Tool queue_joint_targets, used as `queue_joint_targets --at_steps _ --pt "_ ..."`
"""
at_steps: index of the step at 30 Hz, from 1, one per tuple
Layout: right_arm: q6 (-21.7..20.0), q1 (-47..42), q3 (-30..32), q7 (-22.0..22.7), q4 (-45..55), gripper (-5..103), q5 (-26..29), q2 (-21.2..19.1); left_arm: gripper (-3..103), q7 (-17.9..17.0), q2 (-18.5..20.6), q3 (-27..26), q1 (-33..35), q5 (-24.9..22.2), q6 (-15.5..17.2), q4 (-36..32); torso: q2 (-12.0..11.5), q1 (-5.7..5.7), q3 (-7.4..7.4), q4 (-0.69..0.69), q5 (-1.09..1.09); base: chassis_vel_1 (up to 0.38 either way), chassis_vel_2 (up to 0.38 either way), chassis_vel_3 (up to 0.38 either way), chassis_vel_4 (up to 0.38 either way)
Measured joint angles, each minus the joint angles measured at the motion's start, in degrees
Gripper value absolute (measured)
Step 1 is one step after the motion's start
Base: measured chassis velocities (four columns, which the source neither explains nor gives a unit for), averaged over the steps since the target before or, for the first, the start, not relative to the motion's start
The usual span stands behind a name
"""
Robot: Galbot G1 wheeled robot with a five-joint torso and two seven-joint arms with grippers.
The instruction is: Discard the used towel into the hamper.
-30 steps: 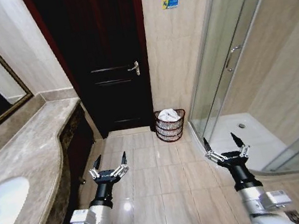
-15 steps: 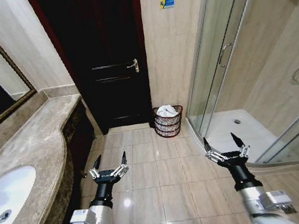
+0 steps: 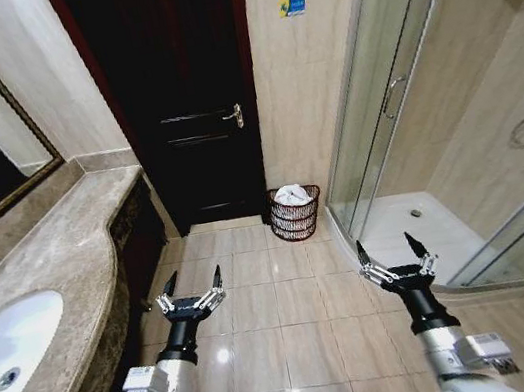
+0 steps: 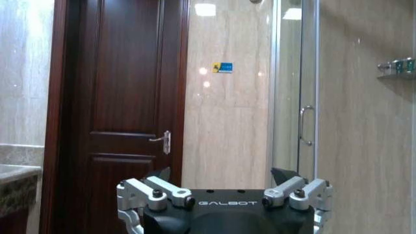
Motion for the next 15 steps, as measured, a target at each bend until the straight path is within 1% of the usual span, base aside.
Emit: queue_joint_targets --at_steps 15 --pt "0.0 0.0 0.0 0.0 0.0 100 0.0 0.0 100 0.0 0.0 0.0 0.0 0.0 0.0 0.0 0.0 0.0 0.0 0.0 0.0 0.0 0.0 0.0 0.0"
